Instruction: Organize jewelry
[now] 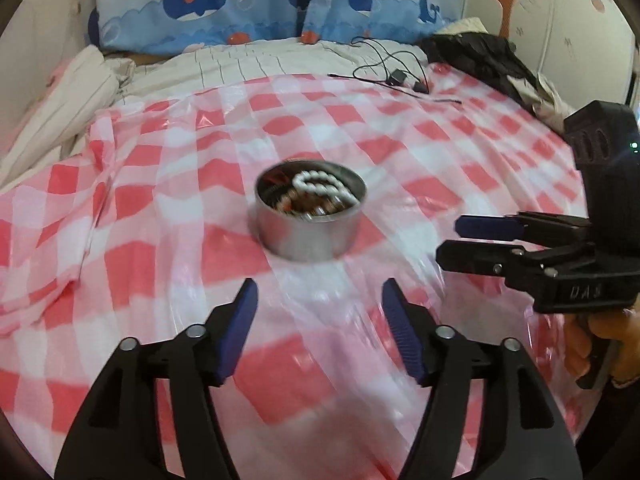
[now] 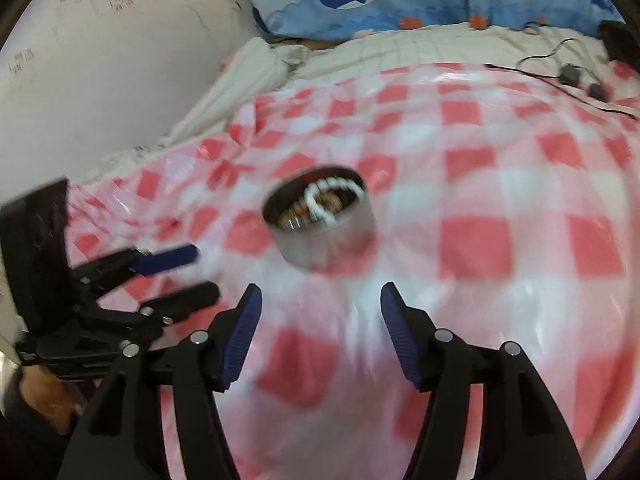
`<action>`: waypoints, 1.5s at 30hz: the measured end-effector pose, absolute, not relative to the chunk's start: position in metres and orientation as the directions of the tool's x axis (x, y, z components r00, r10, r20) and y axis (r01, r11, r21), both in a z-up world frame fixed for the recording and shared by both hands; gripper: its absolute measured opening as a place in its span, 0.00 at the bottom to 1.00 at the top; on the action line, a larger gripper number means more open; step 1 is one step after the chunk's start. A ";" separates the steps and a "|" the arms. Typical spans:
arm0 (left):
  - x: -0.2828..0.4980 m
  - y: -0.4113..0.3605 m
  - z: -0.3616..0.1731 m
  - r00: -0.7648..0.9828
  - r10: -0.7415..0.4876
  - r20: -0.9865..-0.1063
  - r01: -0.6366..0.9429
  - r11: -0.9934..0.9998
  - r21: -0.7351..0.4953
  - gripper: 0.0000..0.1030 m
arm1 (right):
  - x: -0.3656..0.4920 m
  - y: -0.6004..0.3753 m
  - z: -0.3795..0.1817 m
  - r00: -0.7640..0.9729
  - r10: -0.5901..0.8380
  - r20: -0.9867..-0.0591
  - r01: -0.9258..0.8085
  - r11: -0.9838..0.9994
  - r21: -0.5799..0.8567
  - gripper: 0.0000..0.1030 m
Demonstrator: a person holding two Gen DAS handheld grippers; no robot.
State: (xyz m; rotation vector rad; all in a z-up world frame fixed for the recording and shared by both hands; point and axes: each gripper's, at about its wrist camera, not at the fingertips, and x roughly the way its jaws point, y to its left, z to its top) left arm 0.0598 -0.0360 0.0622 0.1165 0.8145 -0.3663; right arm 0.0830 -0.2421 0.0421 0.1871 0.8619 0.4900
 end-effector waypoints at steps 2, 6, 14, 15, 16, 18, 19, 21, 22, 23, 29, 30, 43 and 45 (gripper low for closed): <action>0.044 -0.041 0.059 0.637 -0.252 -0.728 0.354 0.935 -0.015 0.66 | 0.069 -0.245 0.041 0.566 0.449 -0.691 -0.316 0.893 0.322 0.62; 0.025 -0.042 0.052 0.648 -0.223 -0.728 0.318 0.948 -0.008 0.74 | 0.044 -0.249 0.035 0.594 0.382 -0.708 -0.271 0.924 0.271 0.66; 0.000 -0.037 0.036 0.658 -0.180 -0.731 0.253 0.967 -0.010 0.82 | 0.019 -0.253 0.019 0.599 0.306 -0.740 -0.207 0.952 0.226 0.67; -0.002 -0.036 0.034 0.655 -0.178 -0.734 0.249 0.968 -0.013 0.82 | 0.016 -0.253 0.017 0.600 0.299 -0.742 -0.202 0.954 0.221 0.67; -0.002 -0.036 0.031 0.654 -0.175 -0.736 0.245 0.969 -0.013 0.83 | 0.014 -0.253 0.015 0.602 0.290 -0.744 -0.197 0.957 0.213 0.67; -0.004 -0.036 0.026 0.652 -0.170 -0.739 0.237 0.971 -0.014 0.83 | 0.011 -0.252 0.010 0.606 0.271 -0.748 -0.188 0.962 0.197 0.68; -0.004 -0.035 0.023 0.649 -0.169 -0.742 0.232 0.972 -0.017 0.83 | 0.010 -0.251 0.008 0.609 0.264 -0.748 -0.185 0.964 0.189 0.68; -0.004 -0.035 0.020 0.649 -0.167 -0.742 0.228 0.973 -0.020 0.84 | 0.010 -0.250 0.005 0.615 0.252 -0.747 -0.184 0.967 0.175 0.69; -0.004 -0.035 0.018 0.651 -0.166 -0.741 0.224 0.974 -0.021 0.85 | 0.009 -0.248 0.003 0.619 0.243 -0.747 -0.184 0.969 0.162 0.70; -0.003 -0.034 0.017 0.651 -0.165 -0.741 0.220 0.975 -0.023 0.85 | 0.008 -0.247 0.002 0.623 0.235 -0.746 -0.184 0.971 0.153 0.71; -0.001 -0.032 0.010 0.657 -0.126 -0.743 0.180 0.984 -0.008 0.92 | 0.009 -0.245 -0.002 0.627 0.218 -0.748 -0.180 0.974 0.133 0.75; -0.001 -0.031 0.010 0.658 -0.124 -0.743 0.175 0.985 -0.009 0.93 | 0.009 -0.245 -0.002 0.626 0.215 -0.750 -0.180 0.975 0.129 0.76; 0.003 -0.029 0.005 0.637 -0.109 -0.763 0.157 0.988 -0.011 0.93 | 0.010 -0.241 -0.005 0.606 0.218 -0.765 -0.202 0.972 0.117 0.93; 0.003 -0.029 0.005 0.633 -0.108 -0.766 0.157 0.988 -0.010 0.93 | 0.009 -0.240 -0.005 0.608 0.212 -0.765 -0.204 0.973 0.108 0.93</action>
